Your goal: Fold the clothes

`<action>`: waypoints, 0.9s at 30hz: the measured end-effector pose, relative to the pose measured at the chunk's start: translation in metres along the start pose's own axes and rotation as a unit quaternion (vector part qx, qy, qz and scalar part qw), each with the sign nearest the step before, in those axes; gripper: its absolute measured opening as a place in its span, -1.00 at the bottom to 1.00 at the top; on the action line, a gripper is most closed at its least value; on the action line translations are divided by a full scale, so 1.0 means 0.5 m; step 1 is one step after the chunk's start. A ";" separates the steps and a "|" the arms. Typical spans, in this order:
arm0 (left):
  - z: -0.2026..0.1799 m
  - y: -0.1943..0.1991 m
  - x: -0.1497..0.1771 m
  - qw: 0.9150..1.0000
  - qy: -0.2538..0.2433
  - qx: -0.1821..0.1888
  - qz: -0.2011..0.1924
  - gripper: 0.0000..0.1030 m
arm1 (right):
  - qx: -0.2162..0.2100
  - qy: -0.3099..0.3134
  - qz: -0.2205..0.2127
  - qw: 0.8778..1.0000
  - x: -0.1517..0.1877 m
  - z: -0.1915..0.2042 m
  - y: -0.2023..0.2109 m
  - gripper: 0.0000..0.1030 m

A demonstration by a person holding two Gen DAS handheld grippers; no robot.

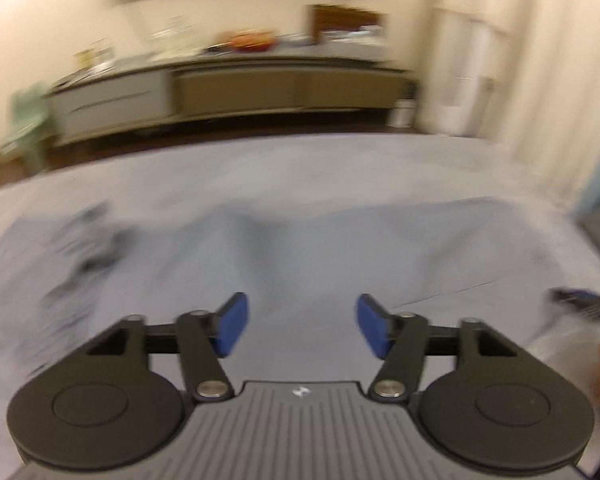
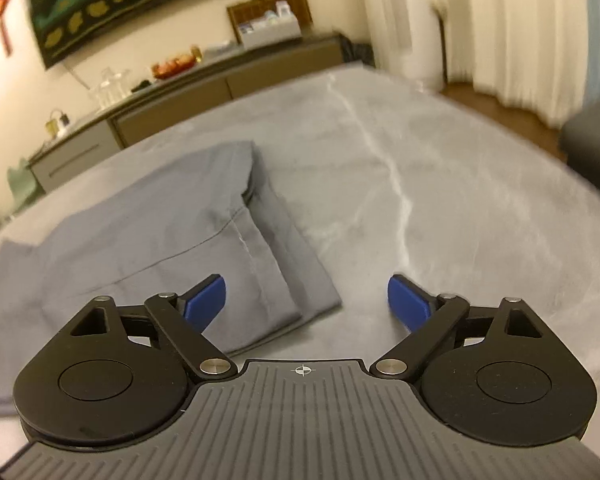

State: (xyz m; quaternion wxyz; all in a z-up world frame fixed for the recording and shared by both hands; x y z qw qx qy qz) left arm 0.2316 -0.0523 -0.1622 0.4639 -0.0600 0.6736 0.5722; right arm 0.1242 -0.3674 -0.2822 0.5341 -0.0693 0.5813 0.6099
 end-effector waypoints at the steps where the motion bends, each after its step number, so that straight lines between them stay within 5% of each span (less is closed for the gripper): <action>1: -0.056 -0.008 -0.039 1.000 -0.013 0.022 -0.002 0.32 | -0.002 0.014 -0.002 1.000 0.003 0.009 -0.001 0.11; 4: -0.199 -0.047 -0.128 0.997 -0.043 0.069 0.001 0.36 | -0.020 0.016 0.000 1.000 0.002 0.021 -0.001 -0.59; 9: -0.406 -0.148 -0.220 0.989 -0.113 0.093 0.012 0.49 | -0.029 0.072 -0.046 0.996 0.009 0.083 0.032 -0.74; 15: -0.543 -0.309 -0.214 0.976 -0.182 0.088 0.080 0.47 | -0.057 0.148 -0.088 0.983 0.020 0.142 0.083 -0.75; 16: -0.549 -0.328 -0.203 0.973 -0.199 0.069 0.092 0.16 | -0.062 0.158 -0.092 0.981 0.022 0.152 0.087 -0.76; 17: -0.546 -0.339 -0.195 0.973 -0.200 0.059 0.100 -0.51 | -0.068 0.166 -0.096 0.979 0.024 0.162 0.090 -0.76; 18: -0.541 -0.348 -0.189 0.973 -0.199 0.049 0.107 -0.71 | -0.074 0.174 -0.100 0.977 0.027 0.171 0.094 -0.76; 21: -0.473 -0.295 -0.192 0.986 -0.134 0.078 0.069 -0.78 | -0.107 0.181 -0.096 0.973 0.037 0.199 0.103 -0.73; 23: -0.379 -0.230 -0.180 0.992 -0.065 0.096 0.038 -0.78 | -0.148 0.175 -0.091 0.969 0.044 0.222 0.128 -0.34; 27: -0.179 -0.172 -0.070 0.996 0.018 0.081 0.042 -0.77 | -0.213 0.160 -0.051 0.963 0.075 0.275 0.148 -0.20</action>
Point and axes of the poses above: each gripper's, at about its wrist camera, not at the fingertips, and y roughly against the way its jaws point, z to its left, x to its underside, the point moved 10 cm from there along -y, roughly the way its jaws point, and after that the axes turned 13 degrees about -y, right-handed, at the moved point
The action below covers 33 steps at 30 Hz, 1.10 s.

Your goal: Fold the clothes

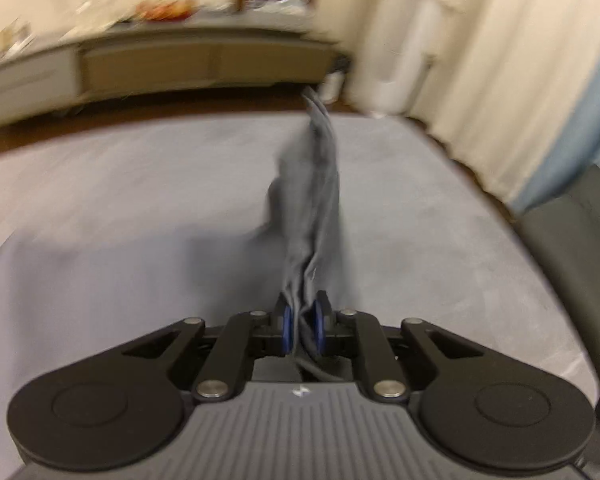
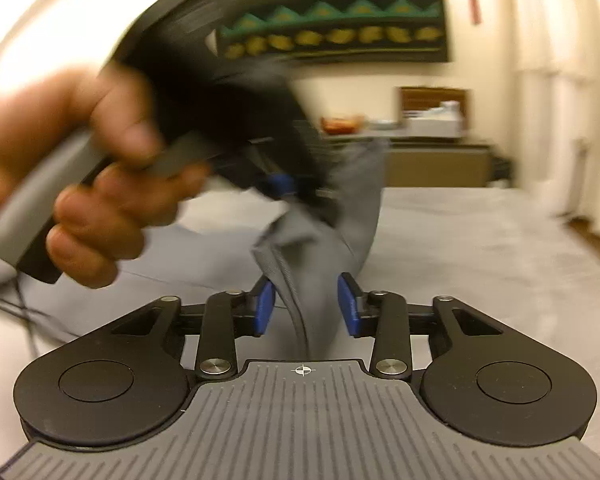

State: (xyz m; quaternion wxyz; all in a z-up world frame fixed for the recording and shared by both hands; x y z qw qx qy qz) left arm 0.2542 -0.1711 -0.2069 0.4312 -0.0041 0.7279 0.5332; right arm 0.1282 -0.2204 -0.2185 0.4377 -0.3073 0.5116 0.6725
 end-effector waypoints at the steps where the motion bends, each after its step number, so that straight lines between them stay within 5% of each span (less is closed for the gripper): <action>1: 0.042 -0.008 0.038 1.000 0.015 -0.015 0.016 -0.77 | -0.016 -0.007 0.010 1.000 0.005 0.016 -0.005 -0.20; 6: 0.111 -0.049 0.116 0.998 0.033 -0.039 0.044 -0.71 | -0.055 -0.028 0.075 0.995 0.051 0.081 -0.060 -0.41; 11: 0.107 -0.057 0.109 0.995 0.005 -0.090 0.042 -0.26 | -0.039 -0.024 0.127 0.991 0.114 0.100 -0.113 -0.42; 18: 0.121 -0.057 0.097 0.995 -0.011 -0.093 0.033 -0.26 | -0.130 -0.096 0.081 0.984 0.026 0.099 -0.067 -0.29; 23: 0.129 -0.056 0.074 0.993 -0.018 -0.110 0.040 -0.28 | -0.057 -0.083 0.138 0.985 0.079 0.068 -0.138 -0.34; 26: 0.131 -0.012 0.036 0.993 -0.012 -0.118 0.002 -0.31 | -0.044 -0.063 0.144 0.987 0.091 0.073 -0.133 -0.41; 28: 0.128 0.006 0.005 0.993 -0.011 -0.111 -0.024 -0.31 | -0.047 -0.060 0.122 0.990 0.067 0.077 -0.112 -0.41; 31: 0.122 -0.052 -0.027 0.994 -0.032 -0.108 -0.002 -0.31 | -0.024 -0.043 0.074 0.996 0.029 0.067 -0.104 -0.35; 33: 0.124 -0.113 -0.032 0.992 -0.042 -0.112 0.030 -0.29 | 0.002 -0.048 0.082 0.995 0.035 0.045 -0.125 -0.35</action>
Point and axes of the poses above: each gripper's, at about its wrist camera, not at the fingertips, and y roughly against the way its jaws point, z to its left, x to its underside, the point moved 10 cm from there along -y, roughly the way its jaws point, and after that the axes turned 13 degrees about -y, right-handed, at the moved point
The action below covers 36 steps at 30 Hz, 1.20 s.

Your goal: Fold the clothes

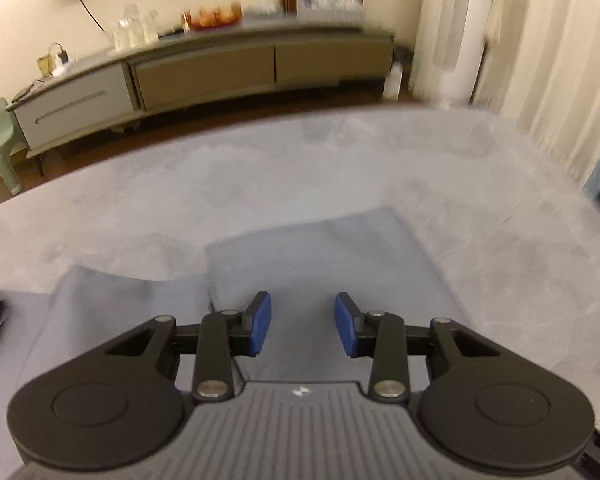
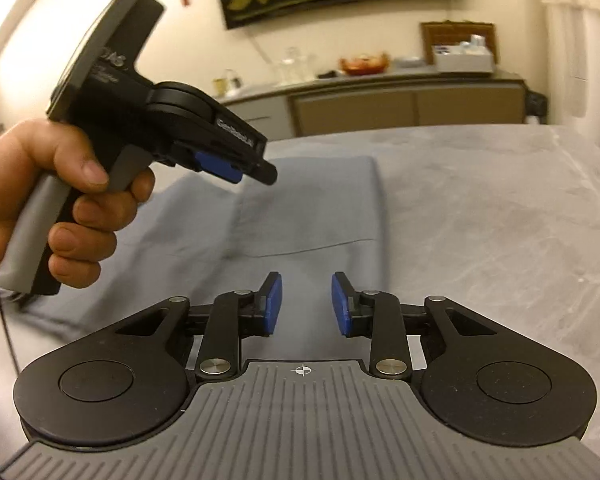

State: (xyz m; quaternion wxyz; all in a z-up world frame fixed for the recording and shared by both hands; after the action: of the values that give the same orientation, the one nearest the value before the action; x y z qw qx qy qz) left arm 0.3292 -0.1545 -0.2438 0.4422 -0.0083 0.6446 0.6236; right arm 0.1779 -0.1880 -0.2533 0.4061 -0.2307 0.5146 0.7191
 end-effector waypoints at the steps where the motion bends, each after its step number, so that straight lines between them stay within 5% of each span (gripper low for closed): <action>1: -0.006 -0.031 0.005 1.000 -0.004 -0.004 0.022 -0.28 | 0.010 -0.004 0.011 1.000 0.007 -0.011 -0.012 -0.38; 6: -0.022 -0.026 0.008 0.999 -0.027 -0.017 0.032 -0.22 | 0.016 -0.010 0.025 1.000 0.022 -0.025 -0.010 -0.23; 9: -0.043 0.019 -0.008 1.000 -0.022 0.009 0.009 0.27 | 0.041 -0.031 -0.007 0.999 0.004 -0.048 0.008 0.70; 11: -0.074 0.035 -0.020 0.999 -0.029 0.036 0.004 0.42 | 0.057 -0.035 0.002 0.998 0.003 -0.059 -0.006 0.48; 12: -0.097 0.037 -0.025 0.998 -0.036 0.054 0.007 0.44 | 0.053 -0.036 0.010 0.998 0.007 -0.058 -0.010 -0.29; 13: -0.126 0.033 -0.027 0.996 -0.049 0.076 0.016 0.54 | 0.041 -0.037 0.020 0.998 0.013 -0.052 -0.013 -0.67; 15: -0.168 0.018 -0.024 0.992 -0.081 0.086 0.038 0.62 | 0.033 -0.015 0.001 0.999 0.006 -0.028 0.004 -0.81; 16: -0.180 0.007 -0.019 0.991 -0.102 0.072 0.050 0.49 | 0.023 -0.002 -0.014 1.000 0.001 -0.012 0.020 -0.82; 17: -0.192 -0.003 -0.015 0.989 -0.122 0.057 0.062 -0.13 | 0.014 0.010 -0.030 0.999 -0.004 0.004 0.036 -0.82; 18: -0.190 -0.004 -0.012 0.989 -0.118 0.058 0.062 -0.45 | 0.004 0.023 -0.045 0.999 -0.008 0.020 0.052 -0.82; 20: -0.182 -0.004 -0.007 0.991 -0.106 0.063 0.060 -0.73 | 0.000 0.022 -0.054 0.998 -0.010 0.027 0.060 -0.82; 21: -0.176 0.002 -0.007 0.991 -0.096 0.071 0.054 -0.74 | -0.001 0.019 -0.057 0.998 -0.009 0.027 0.061 -0.74; 22: -0.169 0.008 -0.006 0.992 -0.076 0.088 0.051 -0.77 | -0.001 0.015 -0.059 0.998 -0.009 0.028 0.062 -0.17; 24: -0.164 0.021 -0.012 0.991 -0.045 0.119 0.039 -0.79 | 0.015 0.009 -0.052 0.998 0.000 0.022 0.057 0.65; 26: -0.159 0.037 -0.020 0.989 -0.030 0.141 0.023 -0.80 | 0.019 0.012 -0.028 0.999 0.019 0.022 0.043 0.51; 28: -0.148 0.062 -0.027 0.986 -0.009 0.169 0.005 -0.80 | 0.009 0.015 0.009 1.000 0.043 0.029 0.031 -0.36; 30: -0.117 0.100 -0.033 0.980 0.020 0.198 -0.020 -0.80 | 0.008 0.031 -0.001 0.999 0.040 0.049 0.042 -0.70; 33: -0.018 0.182 -0.015 0.973 0.056 0.213 -0.072 -0.80 | 0.003 0.068 -0.037 0.997 0.026 0.094 0.072 -0.78; 36: 0.119 0.220 0.053 0.975 0.092 0.181 -0.087 -0.80 | -0.034 0.122 -0.082 0.989 0.024 0.184 0.114 -0.77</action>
State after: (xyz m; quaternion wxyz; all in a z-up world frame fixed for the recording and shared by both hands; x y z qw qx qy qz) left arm 0.2845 -0.0676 -0.1613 0.4277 -0.0409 0.7814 0.4525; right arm 0.1319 -0.1067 -0.1974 0.3900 -0.3716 0.5148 0.6670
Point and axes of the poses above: each gripper's, at about its wrist camera, not at the fingertips, and y roughly against the way its jaws point, z to its left, x to its underside, the point moved 10 cm from there along -y, roughly the way its jaws point, and after that the axes turned 13 degrees about -y, right-handed, at the moved point
